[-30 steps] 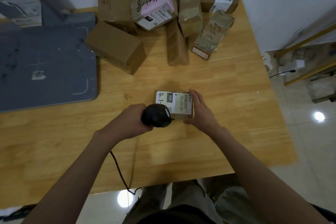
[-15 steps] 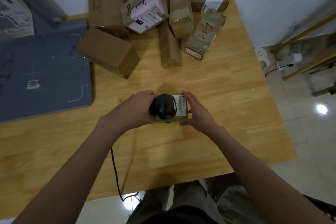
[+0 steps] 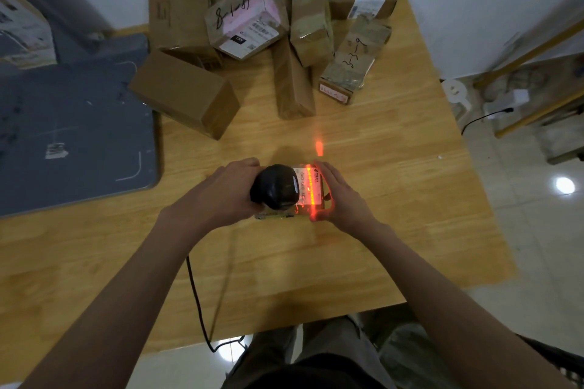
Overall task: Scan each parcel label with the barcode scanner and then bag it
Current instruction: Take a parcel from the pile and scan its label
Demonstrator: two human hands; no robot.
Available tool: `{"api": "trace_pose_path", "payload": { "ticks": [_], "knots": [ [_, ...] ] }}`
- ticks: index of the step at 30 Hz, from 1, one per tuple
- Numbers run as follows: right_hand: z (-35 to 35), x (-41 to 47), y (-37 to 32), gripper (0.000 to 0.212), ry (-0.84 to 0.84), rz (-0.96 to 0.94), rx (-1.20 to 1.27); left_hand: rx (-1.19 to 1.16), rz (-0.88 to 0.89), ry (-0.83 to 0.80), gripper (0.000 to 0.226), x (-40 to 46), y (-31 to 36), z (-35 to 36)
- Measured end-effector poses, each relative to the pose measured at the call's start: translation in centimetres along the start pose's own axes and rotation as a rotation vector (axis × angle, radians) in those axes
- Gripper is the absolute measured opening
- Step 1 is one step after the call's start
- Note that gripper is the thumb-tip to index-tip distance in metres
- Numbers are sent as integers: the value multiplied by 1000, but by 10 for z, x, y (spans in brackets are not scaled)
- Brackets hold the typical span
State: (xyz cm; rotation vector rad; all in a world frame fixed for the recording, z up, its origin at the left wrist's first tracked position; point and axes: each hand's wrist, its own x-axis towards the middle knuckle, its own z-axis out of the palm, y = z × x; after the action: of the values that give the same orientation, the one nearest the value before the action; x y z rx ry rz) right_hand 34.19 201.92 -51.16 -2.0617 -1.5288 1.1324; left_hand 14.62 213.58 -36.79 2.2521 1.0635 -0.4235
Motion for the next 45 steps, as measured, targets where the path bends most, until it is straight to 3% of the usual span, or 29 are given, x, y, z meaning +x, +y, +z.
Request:
{"api": "trace_pose_path", "payload": {
  "ticks": [24,30,33,38,45],
  "knots": [
    [-4,3,-1,121,-35,2,-46,71,-14,50,26,9,5,-14],
    [-5,-16,-9,116,11,22,-45,54,-44,44,21,2,4,-6],
    [4,-45,-6,115,67,75,68,49,-18,57,24,-6,5,2],
    [25,-120,-1,85,214,275,278,87,64,29,25,-16,17,27],
    [76,-245,9,53,507,522,640,98,314,-179,11,-52,68,86]
  ]
}}
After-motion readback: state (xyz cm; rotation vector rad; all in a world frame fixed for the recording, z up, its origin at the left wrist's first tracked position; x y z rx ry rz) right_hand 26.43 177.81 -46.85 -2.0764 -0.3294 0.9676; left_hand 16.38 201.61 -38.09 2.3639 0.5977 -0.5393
